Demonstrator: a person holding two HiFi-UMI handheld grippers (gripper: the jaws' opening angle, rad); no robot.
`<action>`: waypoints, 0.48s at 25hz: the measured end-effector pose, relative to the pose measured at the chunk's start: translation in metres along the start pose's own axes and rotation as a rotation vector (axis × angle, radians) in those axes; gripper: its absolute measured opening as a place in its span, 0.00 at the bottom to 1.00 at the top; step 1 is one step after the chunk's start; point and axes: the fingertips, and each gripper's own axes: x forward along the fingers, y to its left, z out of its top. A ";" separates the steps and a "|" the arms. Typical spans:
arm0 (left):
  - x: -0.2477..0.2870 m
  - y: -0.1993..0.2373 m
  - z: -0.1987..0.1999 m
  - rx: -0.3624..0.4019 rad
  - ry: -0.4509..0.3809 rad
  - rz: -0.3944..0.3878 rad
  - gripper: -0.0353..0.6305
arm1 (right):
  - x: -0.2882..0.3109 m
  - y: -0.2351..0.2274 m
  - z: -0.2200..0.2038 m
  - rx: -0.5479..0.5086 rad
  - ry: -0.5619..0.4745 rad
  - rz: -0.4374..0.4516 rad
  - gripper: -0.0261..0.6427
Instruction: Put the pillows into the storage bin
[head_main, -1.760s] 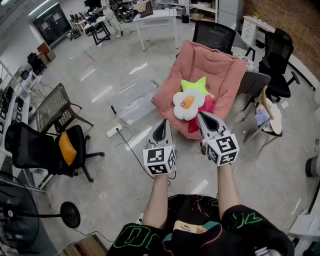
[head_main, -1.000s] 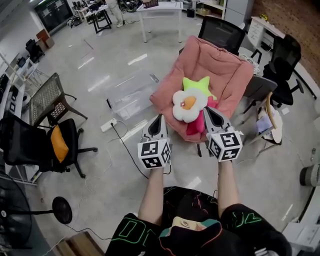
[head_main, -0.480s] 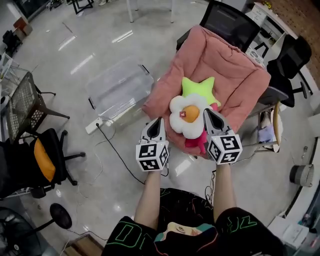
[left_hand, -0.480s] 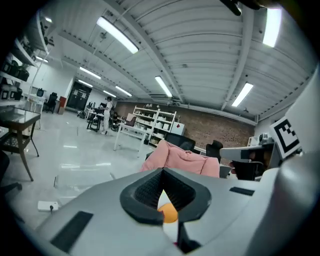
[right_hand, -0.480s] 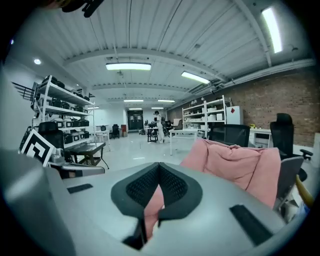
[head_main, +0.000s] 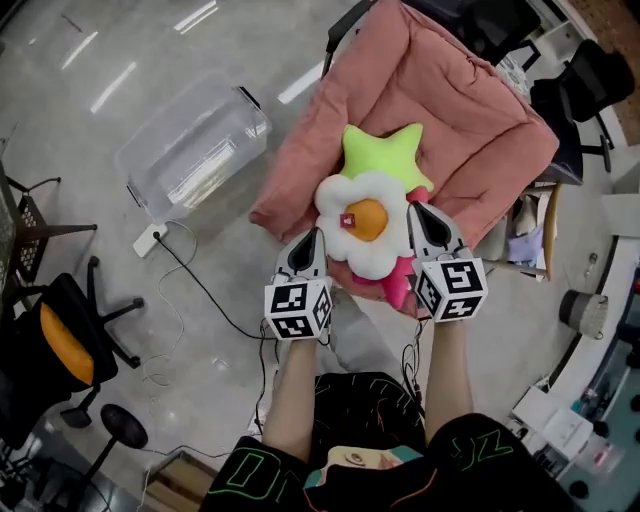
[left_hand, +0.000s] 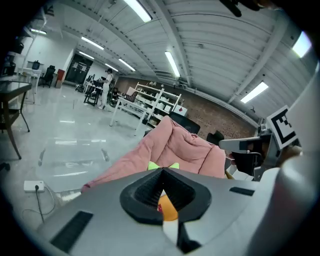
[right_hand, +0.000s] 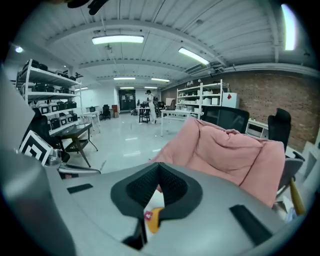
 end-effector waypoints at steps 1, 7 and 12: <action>0.008 0.000 -0.008 -0.014 0.012 0.005 0.05 | 0.006 -0.010 -0.009 -0.001 0.025 -0.006 0.04; 0.042 0.011 -0.066 -0.117 0.077 0.082 0.05 | 0.043 -0.052 -0.061 -0.029 0.160 -0.008 0.04; 0.058 0.008 -0.119 -0.200 0.133 0.134 0.05 | 0.061 -0.067 -0.106 -0.064 0.269 0.032 0.04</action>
